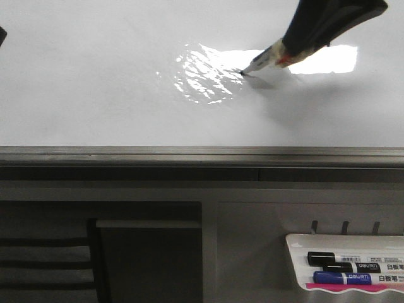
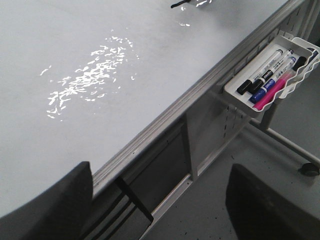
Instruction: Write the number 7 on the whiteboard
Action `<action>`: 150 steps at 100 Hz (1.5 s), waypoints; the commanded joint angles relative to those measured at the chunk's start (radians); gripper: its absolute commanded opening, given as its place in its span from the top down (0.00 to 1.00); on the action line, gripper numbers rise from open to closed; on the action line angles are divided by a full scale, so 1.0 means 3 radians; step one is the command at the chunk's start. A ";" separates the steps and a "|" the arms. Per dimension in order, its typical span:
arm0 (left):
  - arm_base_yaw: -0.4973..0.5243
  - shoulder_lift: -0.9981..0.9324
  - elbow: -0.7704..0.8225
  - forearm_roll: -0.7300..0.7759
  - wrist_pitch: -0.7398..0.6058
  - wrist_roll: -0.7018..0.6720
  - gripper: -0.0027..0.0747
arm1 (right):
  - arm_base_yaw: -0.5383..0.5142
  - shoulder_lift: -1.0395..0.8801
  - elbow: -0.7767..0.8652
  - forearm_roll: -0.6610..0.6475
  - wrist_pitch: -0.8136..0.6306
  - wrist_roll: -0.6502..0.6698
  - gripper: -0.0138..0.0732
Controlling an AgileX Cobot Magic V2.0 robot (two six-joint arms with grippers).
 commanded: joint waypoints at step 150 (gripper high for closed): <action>-0.0359 0.0372 -0.0545 -0.0497 0.0283 0.0536 0.30 | 0.0184 -0.0738 -0.0109 0.0404 0.0939 -0.2228 0.90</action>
